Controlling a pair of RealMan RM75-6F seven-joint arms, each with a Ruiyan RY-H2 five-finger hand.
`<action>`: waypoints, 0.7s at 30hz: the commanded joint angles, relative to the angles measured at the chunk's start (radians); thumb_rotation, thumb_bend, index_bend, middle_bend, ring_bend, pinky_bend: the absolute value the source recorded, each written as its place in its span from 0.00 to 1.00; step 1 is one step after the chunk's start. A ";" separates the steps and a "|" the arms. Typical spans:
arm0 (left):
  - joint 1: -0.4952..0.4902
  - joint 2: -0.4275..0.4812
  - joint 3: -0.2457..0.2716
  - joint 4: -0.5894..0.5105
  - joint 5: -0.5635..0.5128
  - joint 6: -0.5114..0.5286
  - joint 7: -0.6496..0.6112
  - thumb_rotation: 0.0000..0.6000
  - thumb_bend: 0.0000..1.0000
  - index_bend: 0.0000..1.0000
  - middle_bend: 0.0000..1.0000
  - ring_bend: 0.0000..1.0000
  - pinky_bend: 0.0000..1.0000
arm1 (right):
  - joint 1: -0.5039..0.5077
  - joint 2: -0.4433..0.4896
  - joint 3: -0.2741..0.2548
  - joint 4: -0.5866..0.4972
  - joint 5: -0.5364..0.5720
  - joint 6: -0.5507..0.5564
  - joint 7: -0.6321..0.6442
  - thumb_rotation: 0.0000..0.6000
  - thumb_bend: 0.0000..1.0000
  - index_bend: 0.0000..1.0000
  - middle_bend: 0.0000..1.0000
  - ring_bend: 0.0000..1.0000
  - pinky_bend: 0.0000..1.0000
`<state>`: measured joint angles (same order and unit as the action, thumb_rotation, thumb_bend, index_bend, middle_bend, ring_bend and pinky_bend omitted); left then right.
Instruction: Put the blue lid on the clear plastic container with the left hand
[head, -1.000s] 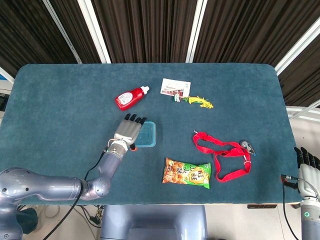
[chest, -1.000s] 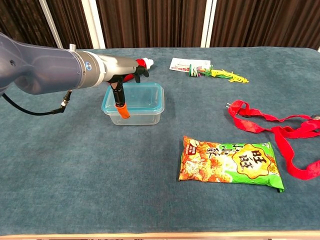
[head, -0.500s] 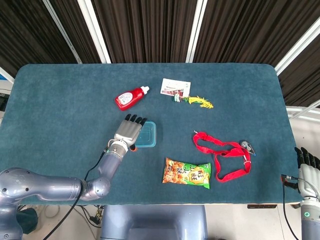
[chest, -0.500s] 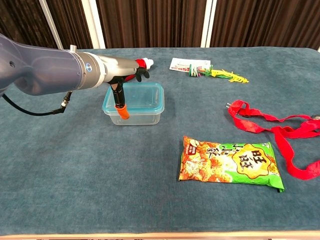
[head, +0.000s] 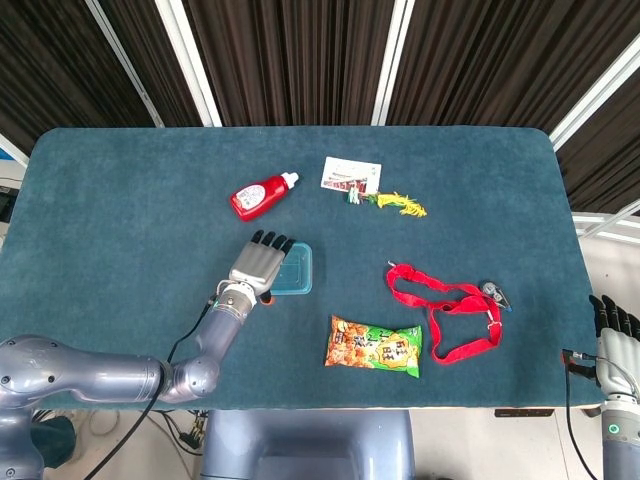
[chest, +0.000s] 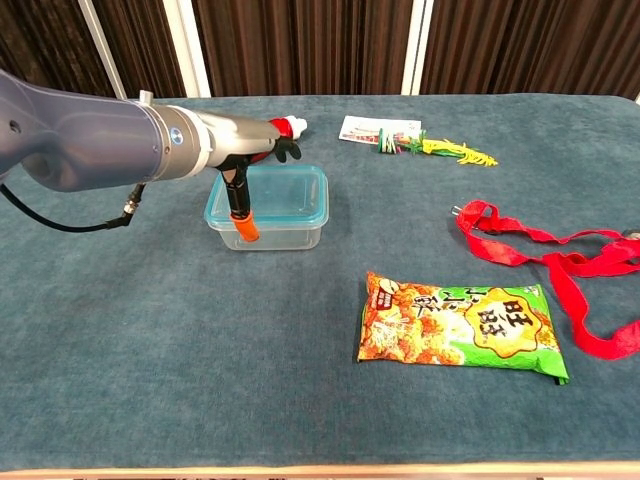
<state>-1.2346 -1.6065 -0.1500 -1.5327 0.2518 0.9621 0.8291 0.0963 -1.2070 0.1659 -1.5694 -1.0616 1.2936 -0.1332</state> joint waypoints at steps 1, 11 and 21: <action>0.001 0.000 0.003 -0.004 0.018 0.016 0.003 1.00 0.06 0.02 0.04 0.00 0.01 | 0.000 0.000 0.000 -0.001 0.001 0.000 -0.001 1.00 0.27 0.04 0.00 0.00 0.00; 0.025 0.019 0.026 -0.029 0.128 0.020 -0.017 1.00 0.06 0.02 0.04 0.00 0.01 | 0.003 0.004 0.000 -0.008 0.024 -0.012 -0.019 1.00 0.27 0.04 0.00 0.00 0.00; 0.046 0.079 0.033 -0.083 0.184 -0.003 -0.048 1.00 0.07 0.05 0.07 0.00 0.02 | 0.004 0.006 0.002 -0.018 0.038 -0.011 -0.031 1.00 0.27 0.04 0.00 0.00 0.00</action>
<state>-1.1907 -1.5329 -0.1178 -1.6119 0.4283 0.9609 0.7846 0.1007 -1.2015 0.1675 -1.5875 -1.0237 1.2829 -0.1646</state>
